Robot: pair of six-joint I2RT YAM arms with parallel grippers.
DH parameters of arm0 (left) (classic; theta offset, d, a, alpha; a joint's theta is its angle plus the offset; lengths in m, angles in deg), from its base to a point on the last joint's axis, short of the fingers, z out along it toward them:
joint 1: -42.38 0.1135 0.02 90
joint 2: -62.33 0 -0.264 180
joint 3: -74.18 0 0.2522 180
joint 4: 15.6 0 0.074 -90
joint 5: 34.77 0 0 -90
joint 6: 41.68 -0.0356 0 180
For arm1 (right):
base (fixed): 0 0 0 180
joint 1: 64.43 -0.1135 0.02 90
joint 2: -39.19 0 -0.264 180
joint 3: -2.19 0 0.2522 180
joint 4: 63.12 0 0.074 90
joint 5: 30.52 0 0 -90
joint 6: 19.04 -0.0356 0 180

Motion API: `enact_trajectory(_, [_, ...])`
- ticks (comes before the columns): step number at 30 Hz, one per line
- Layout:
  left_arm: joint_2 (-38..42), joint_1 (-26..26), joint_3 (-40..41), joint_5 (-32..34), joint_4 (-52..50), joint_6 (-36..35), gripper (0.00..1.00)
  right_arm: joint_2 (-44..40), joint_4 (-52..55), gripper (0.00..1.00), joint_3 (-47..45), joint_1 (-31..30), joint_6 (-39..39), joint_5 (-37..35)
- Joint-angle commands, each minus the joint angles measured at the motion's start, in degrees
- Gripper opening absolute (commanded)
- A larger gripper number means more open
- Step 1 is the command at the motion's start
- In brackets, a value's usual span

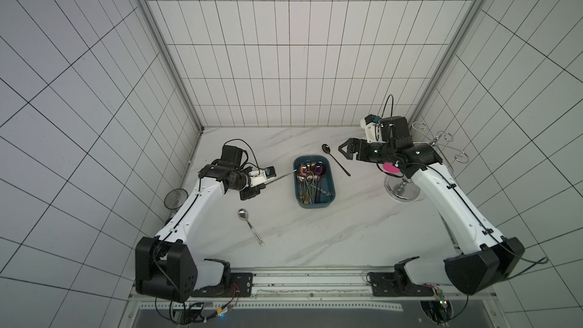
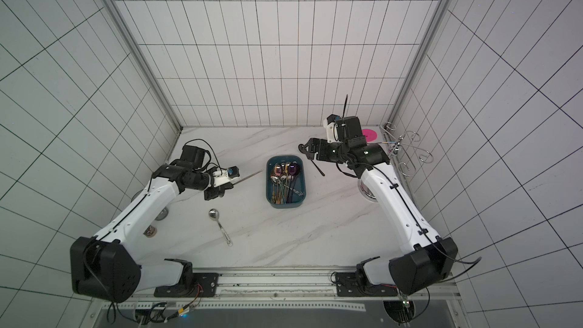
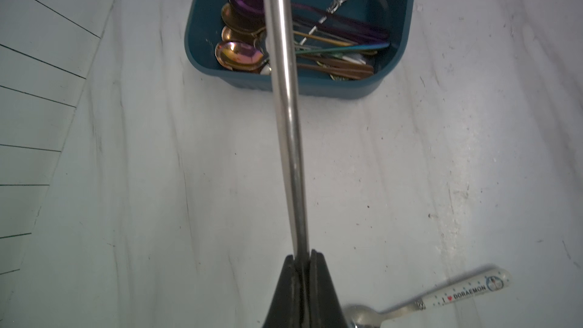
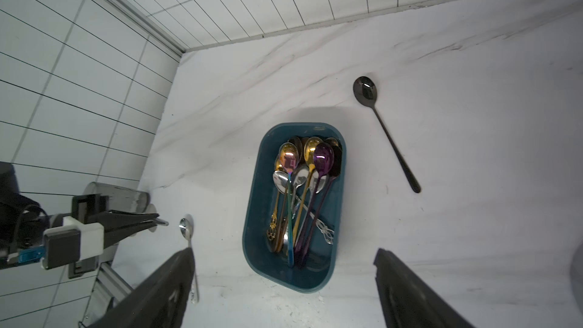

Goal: Put the spoon into the storage box
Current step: Pick up the spoon from the center of the board.

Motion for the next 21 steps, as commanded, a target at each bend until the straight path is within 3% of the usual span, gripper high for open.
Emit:
enact_trajectory(1, [-1.88, -2.28, -3.72, -5.69, 13.66, 10.99, 0.00, 1.60, -5.43, 0.89, 0.85, 0.32, -7.60, 8.44])
enact_trajectory(12, [-7.82, -7.05, -11.98, -6.30, 18.85, 19.29, 0.00, 9.13, -9.10, 0.82, 7.68, -5.68, -11.91, 14.05])
enact_trajectory(21, [-7.47, -8.80, -10.93, -5.30, 18.20, 17.57, 0.00, 13.71, -9.08, 0.74, 13.47, -8.36, -11.51, 16.10])
